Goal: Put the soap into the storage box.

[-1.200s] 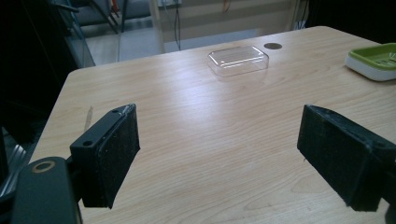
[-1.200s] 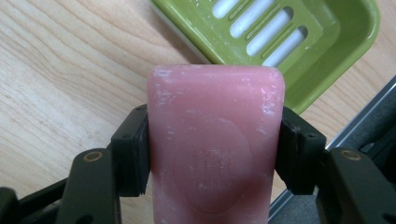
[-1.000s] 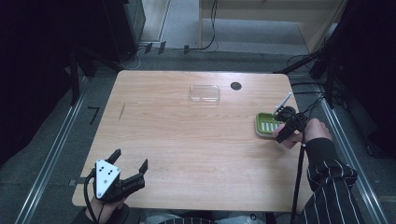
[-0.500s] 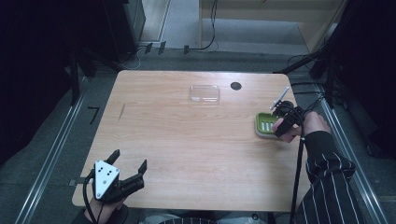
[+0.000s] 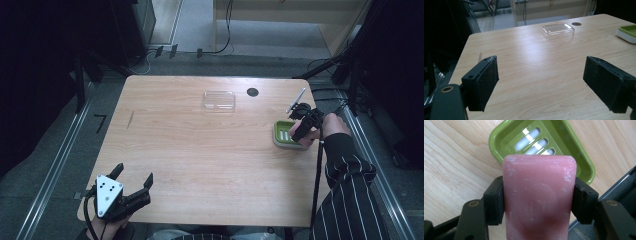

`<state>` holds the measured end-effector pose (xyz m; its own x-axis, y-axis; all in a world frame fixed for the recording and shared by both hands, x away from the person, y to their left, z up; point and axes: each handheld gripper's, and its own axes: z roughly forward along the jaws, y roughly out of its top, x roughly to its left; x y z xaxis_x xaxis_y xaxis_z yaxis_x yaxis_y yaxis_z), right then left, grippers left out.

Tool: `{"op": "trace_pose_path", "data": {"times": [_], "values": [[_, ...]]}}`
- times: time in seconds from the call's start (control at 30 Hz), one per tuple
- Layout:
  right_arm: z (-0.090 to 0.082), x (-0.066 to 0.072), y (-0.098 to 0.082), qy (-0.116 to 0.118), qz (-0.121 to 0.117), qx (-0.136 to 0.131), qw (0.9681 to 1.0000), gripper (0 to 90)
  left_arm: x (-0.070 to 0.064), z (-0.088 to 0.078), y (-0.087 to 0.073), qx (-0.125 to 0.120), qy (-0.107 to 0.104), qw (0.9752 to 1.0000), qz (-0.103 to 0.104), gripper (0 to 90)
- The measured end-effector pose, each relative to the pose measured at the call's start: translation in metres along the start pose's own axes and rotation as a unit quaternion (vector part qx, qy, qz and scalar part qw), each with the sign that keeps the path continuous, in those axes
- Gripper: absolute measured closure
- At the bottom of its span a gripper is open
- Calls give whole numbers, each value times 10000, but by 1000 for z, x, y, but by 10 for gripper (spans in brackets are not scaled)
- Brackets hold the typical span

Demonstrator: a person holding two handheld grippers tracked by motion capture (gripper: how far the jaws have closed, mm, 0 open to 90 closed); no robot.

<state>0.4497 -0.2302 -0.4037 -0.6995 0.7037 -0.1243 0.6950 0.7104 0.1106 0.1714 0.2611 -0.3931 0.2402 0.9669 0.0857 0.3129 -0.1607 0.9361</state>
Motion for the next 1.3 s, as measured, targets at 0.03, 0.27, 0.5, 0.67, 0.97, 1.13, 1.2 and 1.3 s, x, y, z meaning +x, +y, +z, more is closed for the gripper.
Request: {"op": "trace_pose_path", "data": {"times": [0.03,0.27,0.5,0.67,0.97,1.13,1.2,1.3], "values": [[0,0,0,0,0,0,10000,392,0,0,0,0,0,10000,0,133],[2,-5,5,-16,-97,-54,9999,392,2,-3,-1,15,56,10000,-20,133],[5,-12,6,9,-174,-65,9998,392,3,-6,-3,29,118,9999,-51,134],[7,-15,9,48,-284,-63,9996,392,4,-9,-4,29,183,9998,-82,134],[11,-17,17,79,-409,-62,9991,392,7,-14,-6,49,276,9995,-119,133],[13,-15,22,53,-558,-56,9984,392,8,-17,-7,45,314,9994,-136,133],[15,-16,24,81,-618,-6,9981,392,8,-17,-7,51,329,9994,-137,133],[17,-16,25,96,-605,5,9981,392,8,-18,-7,51,344,9993,-136,133]]}}
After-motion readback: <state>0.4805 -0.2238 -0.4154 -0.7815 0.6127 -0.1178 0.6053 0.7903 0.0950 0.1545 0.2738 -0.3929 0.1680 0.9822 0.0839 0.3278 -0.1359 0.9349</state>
